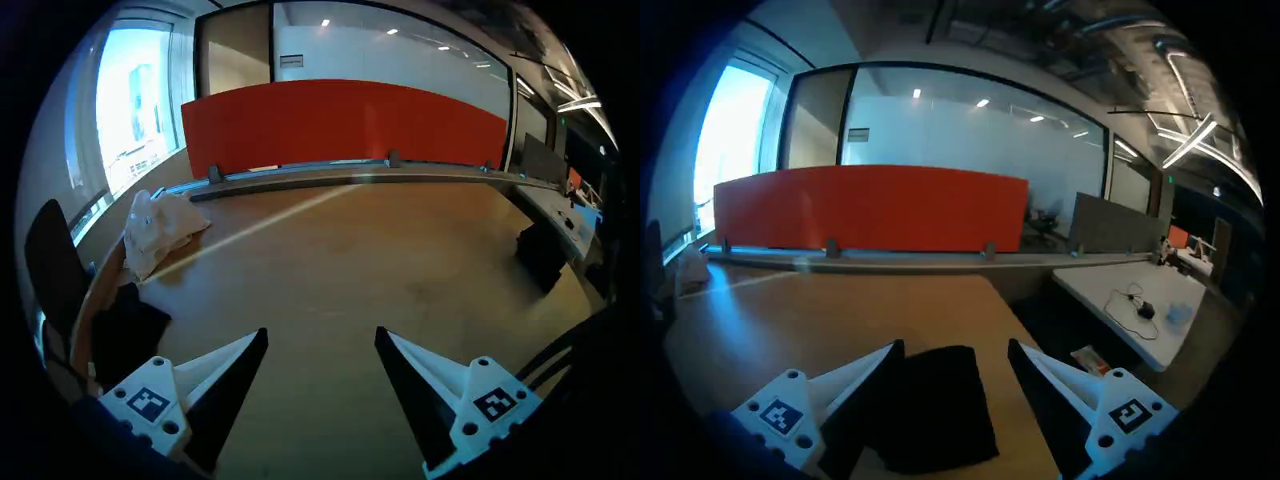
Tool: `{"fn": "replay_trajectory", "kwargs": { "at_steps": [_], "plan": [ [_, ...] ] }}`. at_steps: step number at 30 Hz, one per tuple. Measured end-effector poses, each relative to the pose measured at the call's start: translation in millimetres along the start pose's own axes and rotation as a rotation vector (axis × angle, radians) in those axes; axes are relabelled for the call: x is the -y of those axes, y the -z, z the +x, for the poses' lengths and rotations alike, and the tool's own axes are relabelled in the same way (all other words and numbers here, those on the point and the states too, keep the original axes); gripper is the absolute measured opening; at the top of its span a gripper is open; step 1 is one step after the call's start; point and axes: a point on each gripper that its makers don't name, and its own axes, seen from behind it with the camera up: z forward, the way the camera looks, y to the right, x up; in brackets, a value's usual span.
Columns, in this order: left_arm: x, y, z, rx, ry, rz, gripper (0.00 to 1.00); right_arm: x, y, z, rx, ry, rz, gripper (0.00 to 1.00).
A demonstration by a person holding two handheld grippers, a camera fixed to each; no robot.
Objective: Fold towel
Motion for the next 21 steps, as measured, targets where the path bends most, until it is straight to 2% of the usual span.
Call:
{"fn": "replay_trajectory", "kwargs": {
  "at_steps": [6, 12, 15, 21],
  "plan": [
    [3.2, -1.0, 8, -0.026, 0.0, 0.004, 1.0, 13, 1.9, 33, -0.117, -0.007, 0.019, 1.0],
    [6.8, -4.5, 18, -0.054, 0.014, 0.007, 1.0, 19, 0.2, 47, -0.132, -0.003, 0.026, 1.0],
    [11.2, -6.9, 30, -0.091, 0.027, 0.015, 1.0, 25, 1.2, 52, -0.139, 0.0, 0.032, 1.0],
    [29.8, -3.8, 75, -0.23, 0.057, 0.053, 1.0, 39, 2.7, 59, -0.147, 0.014, 0.052, 1.0]
  ]
}}
